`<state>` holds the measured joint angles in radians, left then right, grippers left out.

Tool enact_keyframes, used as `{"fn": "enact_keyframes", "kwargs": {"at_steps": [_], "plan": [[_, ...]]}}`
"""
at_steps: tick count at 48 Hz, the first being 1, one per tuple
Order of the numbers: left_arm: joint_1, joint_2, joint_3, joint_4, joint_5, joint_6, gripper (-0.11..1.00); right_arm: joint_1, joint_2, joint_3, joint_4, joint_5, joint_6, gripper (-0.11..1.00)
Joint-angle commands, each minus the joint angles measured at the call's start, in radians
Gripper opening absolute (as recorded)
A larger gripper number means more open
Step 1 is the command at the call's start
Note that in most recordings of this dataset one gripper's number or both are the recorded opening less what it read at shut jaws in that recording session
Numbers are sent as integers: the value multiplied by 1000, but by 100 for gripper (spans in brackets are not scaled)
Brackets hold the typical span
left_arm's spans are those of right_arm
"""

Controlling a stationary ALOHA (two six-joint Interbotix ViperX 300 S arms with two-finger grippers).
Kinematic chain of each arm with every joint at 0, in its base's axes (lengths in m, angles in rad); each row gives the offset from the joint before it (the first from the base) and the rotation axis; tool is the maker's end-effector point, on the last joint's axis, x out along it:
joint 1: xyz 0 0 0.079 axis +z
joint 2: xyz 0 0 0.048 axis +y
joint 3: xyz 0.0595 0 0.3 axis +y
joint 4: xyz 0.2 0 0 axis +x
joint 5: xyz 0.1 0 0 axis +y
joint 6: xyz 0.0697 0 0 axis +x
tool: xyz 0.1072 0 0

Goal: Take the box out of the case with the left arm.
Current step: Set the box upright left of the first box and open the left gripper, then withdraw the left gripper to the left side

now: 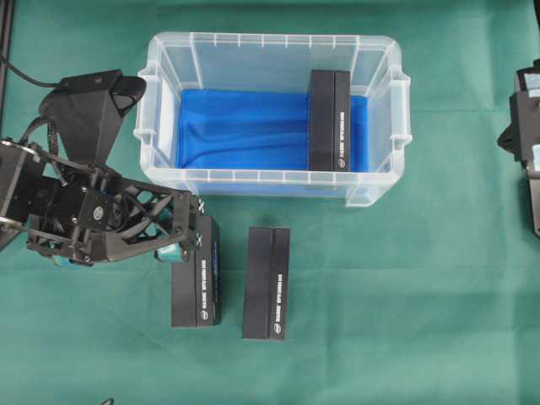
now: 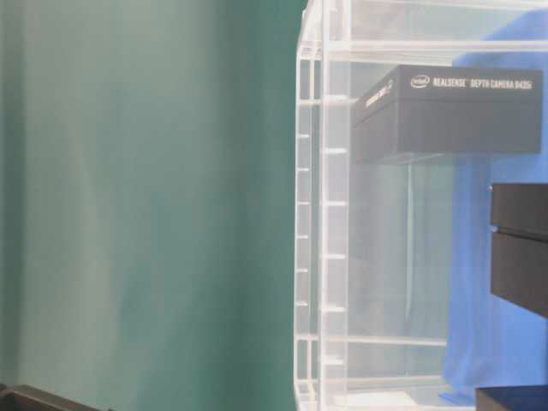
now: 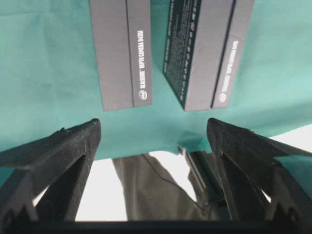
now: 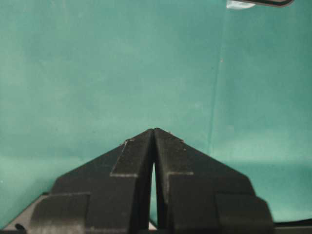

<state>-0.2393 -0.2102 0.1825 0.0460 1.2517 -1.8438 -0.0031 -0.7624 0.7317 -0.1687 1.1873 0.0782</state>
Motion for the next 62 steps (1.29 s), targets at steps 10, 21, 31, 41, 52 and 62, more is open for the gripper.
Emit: {"fn": "enact_keyframes", "kwargs": {"at_steps": [10, 21, 31, 41, 52, 62], "plan": [[-41, -57, 28, 3, 2, 2, 91, -2, 3, -14, -2, -5, 3, 3], [-106, -147, 126, 2, 9, -8, 91, -2, 3, -14, -3, -3, 3, 3], [-166, -221, 181, -3, 48, -8, 91, -2, 3, -14, -3, -2, 3, 3], [-192, -272, 201, -5, 103, -21, 89, -2, 3, -12, -3, -2, 3, 3], [-169, -281, 209, -5, 110, -17, 89, -2, 3, -14, -3, -2, 3, 3], [-81, -308, 224, -2, 152, 17, 89, -2, 3, -14, -3, -2, 6, 3]]}}
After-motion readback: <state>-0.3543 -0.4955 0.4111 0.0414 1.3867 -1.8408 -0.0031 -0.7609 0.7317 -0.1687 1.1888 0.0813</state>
